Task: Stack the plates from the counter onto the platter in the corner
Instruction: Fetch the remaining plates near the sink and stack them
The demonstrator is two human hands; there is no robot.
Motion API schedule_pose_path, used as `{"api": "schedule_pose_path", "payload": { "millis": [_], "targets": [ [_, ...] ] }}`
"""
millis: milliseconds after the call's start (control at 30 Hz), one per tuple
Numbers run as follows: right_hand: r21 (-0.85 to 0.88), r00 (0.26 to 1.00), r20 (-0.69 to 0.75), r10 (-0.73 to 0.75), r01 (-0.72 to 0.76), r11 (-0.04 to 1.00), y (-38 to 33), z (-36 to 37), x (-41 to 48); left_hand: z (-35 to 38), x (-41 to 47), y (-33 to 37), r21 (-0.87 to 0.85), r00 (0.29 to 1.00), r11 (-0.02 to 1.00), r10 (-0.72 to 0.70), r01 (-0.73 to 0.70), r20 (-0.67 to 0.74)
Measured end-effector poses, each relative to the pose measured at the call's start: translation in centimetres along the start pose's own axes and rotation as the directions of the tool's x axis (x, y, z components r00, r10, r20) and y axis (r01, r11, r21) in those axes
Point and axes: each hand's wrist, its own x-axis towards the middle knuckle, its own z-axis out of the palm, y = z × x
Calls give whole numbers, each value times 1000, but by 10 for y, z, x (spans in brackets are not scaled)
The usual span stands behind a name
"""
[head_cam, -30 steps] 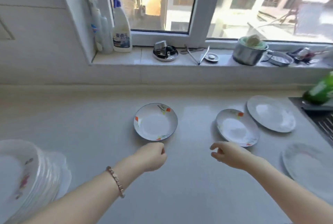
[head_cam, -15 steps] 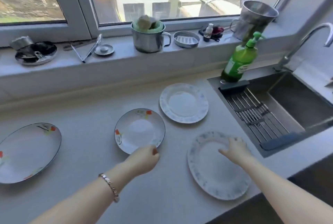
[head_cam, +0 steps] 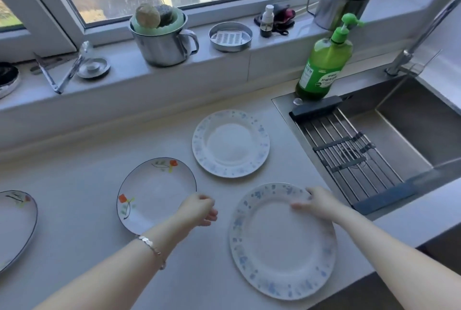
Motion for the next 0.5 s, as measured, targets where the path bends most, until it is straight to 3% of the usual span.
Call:
{"api": "schedule_pose_path", "payload": {
  "millis": [100, 200, 367, 500],
  "targets": [
    [86, 998, -22, -64, 66, 994, -4, -11, -2, 18, 25, 27, -393, 993, 915, -118, 97, -30],
    [123, 992, -95, -79, 90, 988, -8, -23, -4, 31, 55, 49, -615, 981, 777, -193, 137, -25],
    [247, 985, -169, -47, 89, 965, 2, -32, -3, 41, 80, 60, -764, 961, 621, -277, 176, -4],
    [302, 983, -181, -19, 74, 950, 8, -30, -2, 37, 89, 68, -854, 967, 520, -230, 31, -105]
  ]
}}
